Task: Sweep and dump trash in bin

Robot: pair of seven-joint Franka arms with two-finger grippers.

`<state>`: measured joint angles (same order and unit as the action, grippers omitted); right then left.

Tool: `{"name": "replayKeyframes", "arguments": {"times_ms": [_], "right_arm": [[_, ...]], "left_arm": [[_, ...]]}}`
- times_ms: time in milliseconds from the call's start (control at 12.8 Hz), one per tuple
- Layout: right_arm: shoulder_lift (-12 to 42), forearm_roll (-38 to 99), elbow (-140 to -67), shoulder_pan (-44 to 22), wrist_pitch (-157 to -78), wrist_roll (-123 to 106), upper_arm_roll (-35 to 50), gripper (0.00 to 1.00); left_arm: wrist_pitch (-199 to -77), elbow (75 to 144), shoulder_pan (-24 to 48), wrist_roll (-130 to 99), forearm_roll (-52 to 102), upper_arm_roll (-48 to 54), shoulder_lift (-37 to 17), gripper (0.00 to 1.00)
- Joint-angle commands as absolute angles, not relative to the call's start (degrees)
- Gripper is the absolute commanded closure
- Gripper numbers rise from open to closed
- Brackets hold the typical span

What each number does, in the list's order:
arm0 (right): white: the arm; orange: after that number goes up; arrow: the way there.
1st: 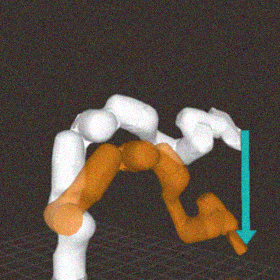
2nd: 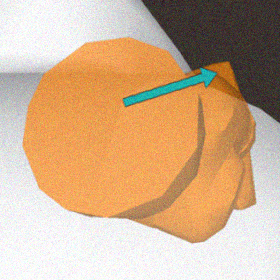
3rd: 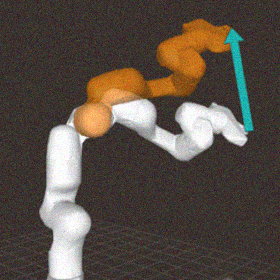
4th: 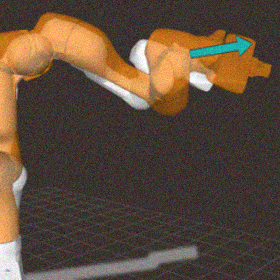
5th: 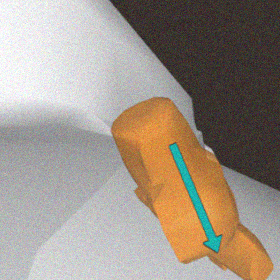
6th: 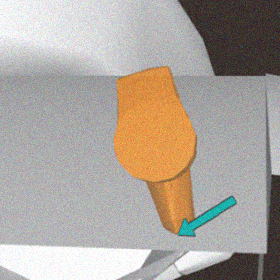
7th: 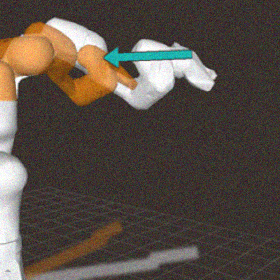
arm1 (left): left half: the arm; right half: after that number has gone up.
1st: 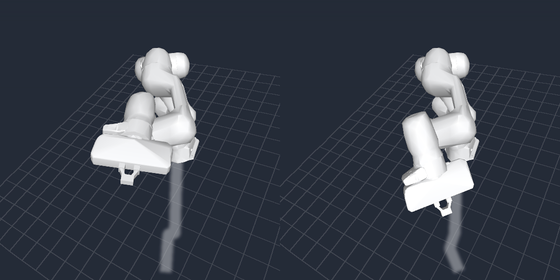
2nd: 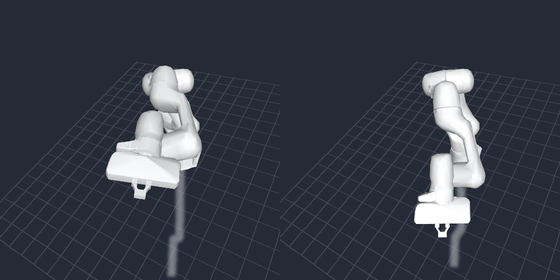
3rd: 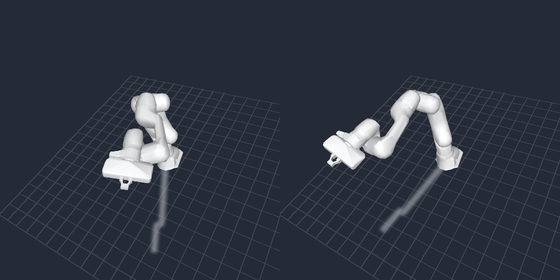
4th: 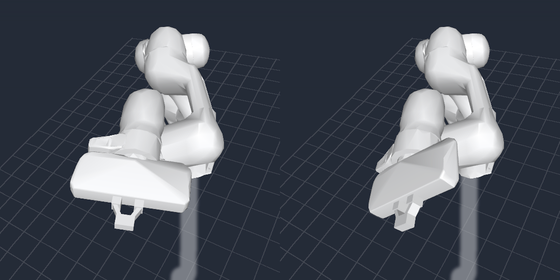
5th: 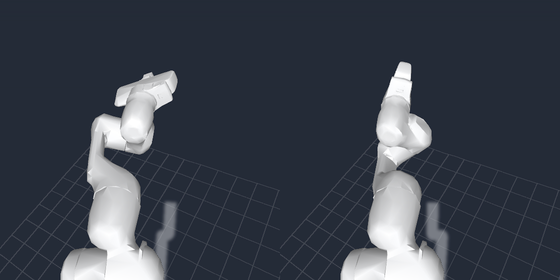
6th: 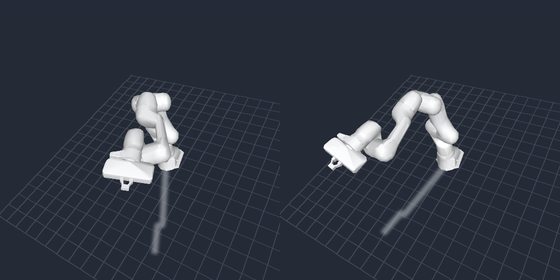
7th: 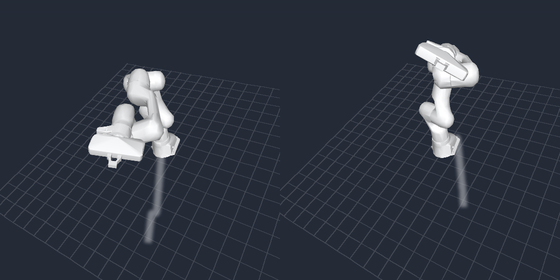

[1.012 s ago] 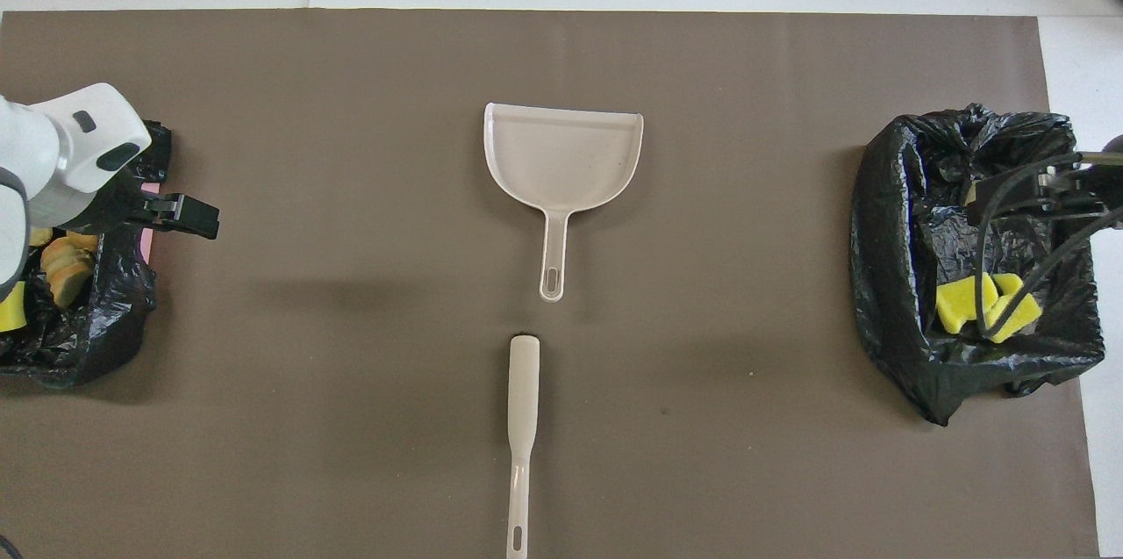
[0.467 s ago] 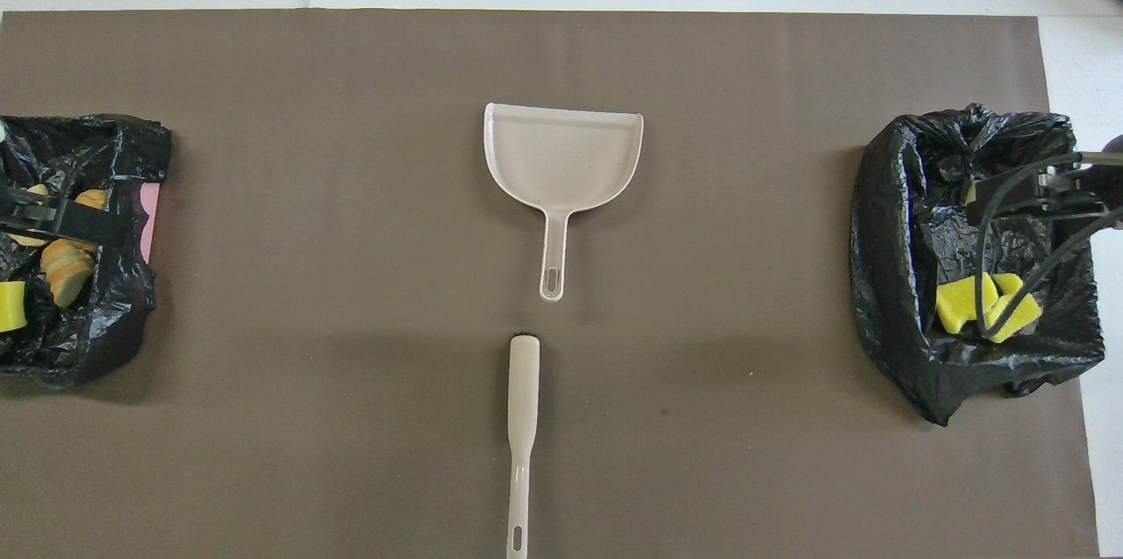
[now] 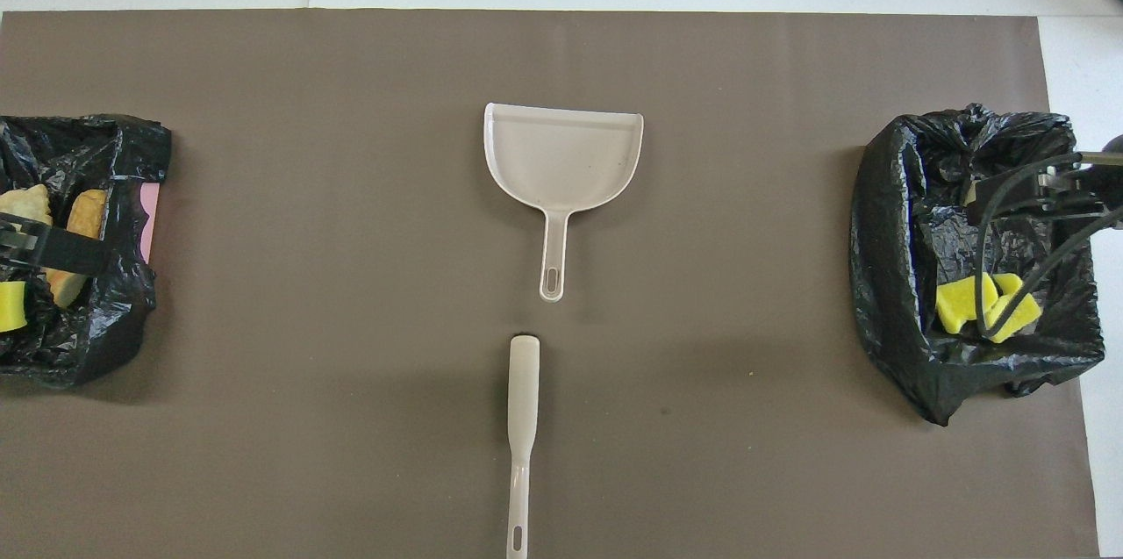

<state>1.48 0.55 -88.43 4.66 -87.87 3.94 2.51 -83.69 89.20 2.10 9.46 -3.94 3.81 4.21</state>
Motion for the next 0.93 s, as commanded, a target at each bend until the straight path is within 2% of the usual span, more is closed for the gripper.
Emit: {"name": "replayKeyframes", "arguments": {"times_ms": [0,856], "right_arm": [[0.62,0.62,-89.03,4.83,-87.45,4.92,2.90,0.00],[0.62,0.62,-89.03,4.83,-87.45,4.92,2.90,0.00]], "left_arm": [[-86.74,95.25,2.11,9.58,-5.10,2.90,8.07,0.00],[-89.73,96.59,0.79,5.45,2.37,2.46,8.88,0.00]]}}
